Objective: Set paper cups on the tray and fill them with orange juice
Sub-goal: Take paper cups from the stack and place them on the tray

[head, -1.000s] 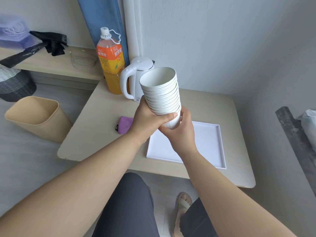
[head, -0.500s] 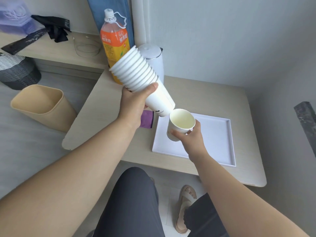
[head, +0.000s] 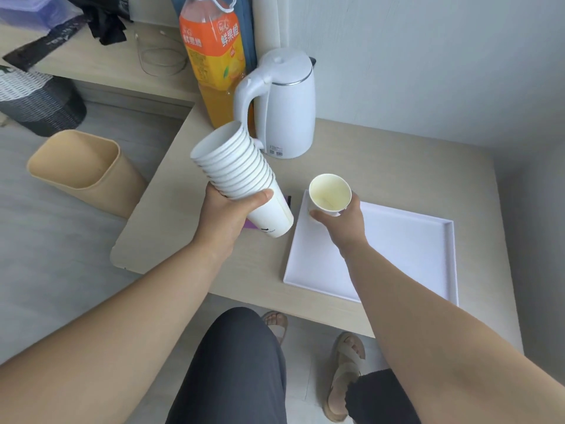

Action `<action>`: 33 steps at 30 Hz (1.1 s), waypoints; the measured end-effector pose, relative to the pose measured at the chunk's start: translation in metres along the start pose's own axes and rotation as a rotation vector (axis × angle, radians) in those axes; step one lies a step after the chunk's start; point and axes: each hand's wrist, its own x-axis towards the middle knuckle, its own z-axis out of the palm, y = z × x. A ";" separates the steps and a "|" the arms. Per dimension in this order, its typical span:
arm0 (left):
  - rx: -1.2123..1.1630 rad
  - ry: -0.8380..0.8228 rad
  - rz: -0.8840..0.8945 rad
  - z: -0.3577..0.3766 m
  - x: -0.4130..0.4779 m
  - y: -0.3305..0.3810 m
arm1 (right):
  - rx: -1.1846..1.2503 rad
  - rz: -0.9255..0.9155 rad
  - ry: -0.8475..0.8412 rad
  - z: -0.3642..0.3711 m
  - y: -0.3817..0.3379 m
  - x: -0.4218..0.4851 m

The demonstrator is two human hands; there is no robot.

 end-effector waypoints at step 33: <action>0.034 -0.213 0.081 0.051 -0.025 -0.003 | -0.014 -0.197 -0.382 -0.037 -0.049 -0.095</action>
